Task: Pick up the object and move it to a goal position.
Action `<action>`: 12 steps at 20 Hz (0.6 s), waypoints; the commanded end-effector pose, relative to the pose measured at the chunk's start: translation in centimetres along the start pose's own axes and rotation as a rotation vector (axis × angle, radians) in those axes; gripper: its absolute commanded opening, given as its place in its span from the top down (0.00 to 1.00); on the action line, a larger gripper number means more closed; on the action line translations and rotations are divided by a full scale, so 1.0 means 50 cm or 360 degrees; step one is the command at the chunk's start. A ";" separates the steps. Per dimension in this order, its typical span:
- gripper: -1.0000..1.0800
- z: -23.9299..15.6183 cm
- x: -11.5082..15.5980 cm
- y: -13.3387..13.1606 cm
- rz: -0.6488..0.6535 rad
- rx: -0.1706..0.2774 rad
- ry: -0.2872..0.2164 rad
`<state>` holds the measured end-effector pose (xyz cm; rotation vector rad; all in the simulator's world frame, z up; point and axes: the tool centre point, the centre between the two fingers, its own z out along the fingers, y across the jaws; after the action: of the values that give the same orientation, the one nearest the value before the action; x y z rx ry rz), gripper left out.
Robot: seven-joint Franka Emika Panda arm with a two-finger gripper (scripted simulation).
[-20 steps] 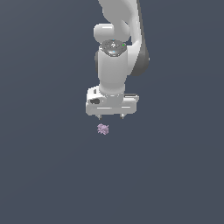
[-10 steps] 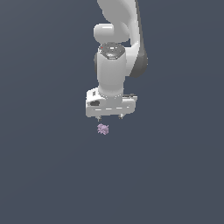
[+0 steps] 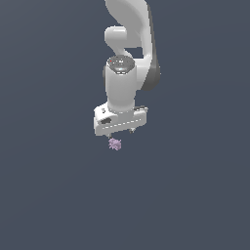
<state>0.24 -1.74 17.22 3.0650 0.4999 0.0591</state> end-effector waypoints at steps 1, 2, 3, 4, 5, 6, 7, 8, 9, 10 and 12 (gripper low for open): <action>0.04 0.013 -0.005 0.004 -0.0098 0.0003 -0.0005; 0.04 0.018 -0.008 0.006 -0.0137 0.0004 -0.0007; 0.04 0.023 -0.010 0.007 -0.0177 0.0006 -0.0009; 0.04 0.028 -0.012 0.009 -0.0216 0.0007 -0.0011; 0.04 0.033 -0.014 0.010 -0.0256 0.0009 -0.0012; 0.04 0.038 -0.016 0.012 -0.0295 0.0010 -0.0014; 0.04 0.043 -0.019 0.013 -0.0335 0.0012 -0.0015; 0.04 0.048 -0.021 0.014 -0.0374 0.0014 -0.0017; 0.04 0.053 -0.023 0.016 -0.0414 0.0016 -0.0018; 0.04 0.058 -0.025 0.017 -0.0453 0.0018 -0.0020; 0.04 0.068 -0.030 0.020 -0.0532 0.0022 -0.0022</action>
<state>-0.61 -3.09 14.22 2.9628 0.9471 0.0279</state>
